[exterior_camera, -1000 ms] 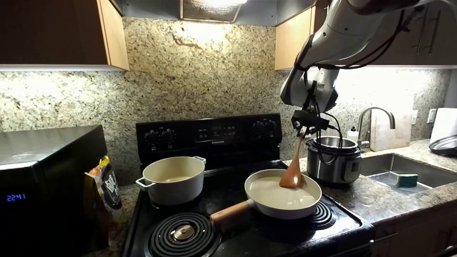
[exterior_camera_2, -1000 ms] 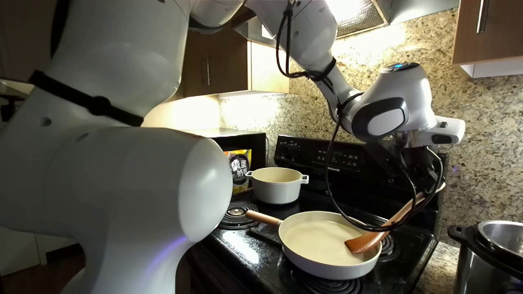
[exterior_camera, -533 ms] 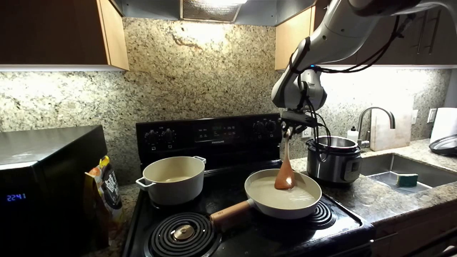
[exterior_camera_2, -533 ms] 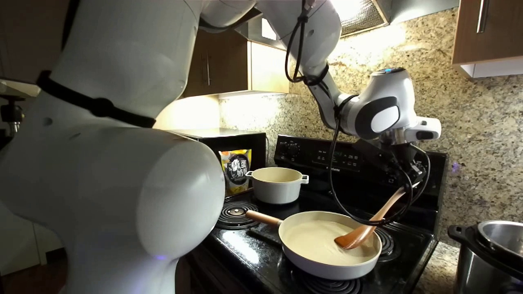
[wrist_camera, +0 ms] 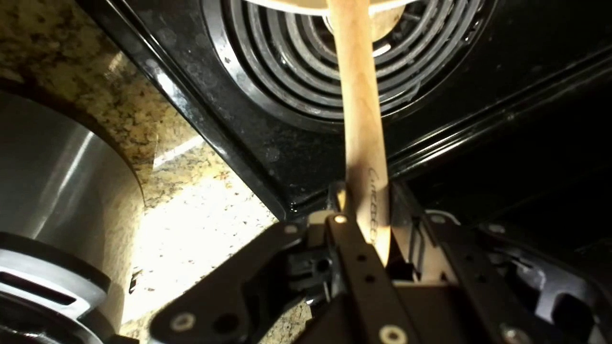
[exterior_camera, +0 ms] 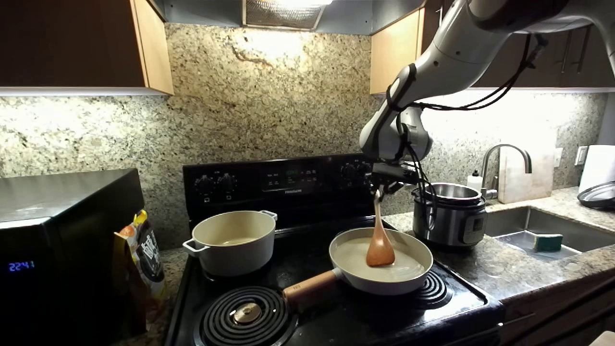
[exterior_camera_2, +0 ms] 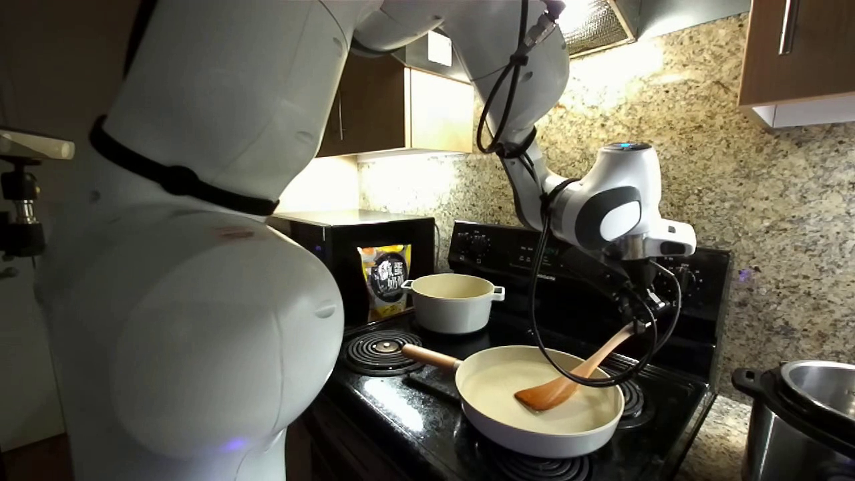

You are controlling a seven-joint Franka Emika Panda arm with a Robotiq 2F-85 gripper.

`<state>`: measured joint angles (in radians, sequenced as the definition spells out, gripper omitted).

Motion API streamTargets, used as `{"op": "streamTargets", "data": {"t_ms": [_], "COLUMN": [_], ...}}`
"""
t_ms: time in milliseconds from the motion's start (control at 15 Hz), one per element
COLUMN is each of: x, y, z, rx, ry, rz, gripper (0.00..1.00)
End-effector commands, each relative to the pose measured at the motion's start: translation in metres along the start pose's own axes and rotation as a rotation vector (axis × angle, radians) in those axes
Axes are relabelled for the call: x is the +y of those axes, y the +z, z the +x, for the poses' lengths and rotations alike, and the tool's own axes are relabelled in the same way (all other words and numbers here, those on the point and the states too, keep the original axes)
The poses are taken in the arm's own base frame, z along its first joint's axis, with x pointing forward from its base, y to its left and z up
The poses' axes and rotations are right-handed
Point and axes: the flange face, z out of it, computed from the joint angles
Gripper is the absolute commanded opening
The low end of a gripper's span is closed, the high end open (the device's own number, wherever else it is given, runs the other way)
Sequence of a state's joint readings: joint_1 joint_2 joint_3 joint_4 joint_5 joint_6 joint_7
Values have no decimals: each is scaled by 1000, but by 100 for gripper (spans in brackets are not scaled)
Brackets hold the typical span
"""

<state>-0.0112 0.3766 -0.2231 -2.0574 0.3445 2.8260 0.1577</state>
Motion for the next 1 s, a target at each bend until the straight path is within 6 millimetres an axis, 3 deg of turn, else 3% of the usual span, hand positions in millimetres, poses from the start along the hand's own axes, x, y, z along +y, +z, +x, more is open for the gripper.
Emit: {"op": "streamTargets", "data": {"t_ms": [0, 667, 933], "x": [0, -9, -3], "y": [-8, -6, -11], "z": [-13, -59, -75], "rx": [11, 0, -1], "ry": [-28, -119, -104], "rz": [-6, -23, -17], "gripper": [6, 6, 6]}}
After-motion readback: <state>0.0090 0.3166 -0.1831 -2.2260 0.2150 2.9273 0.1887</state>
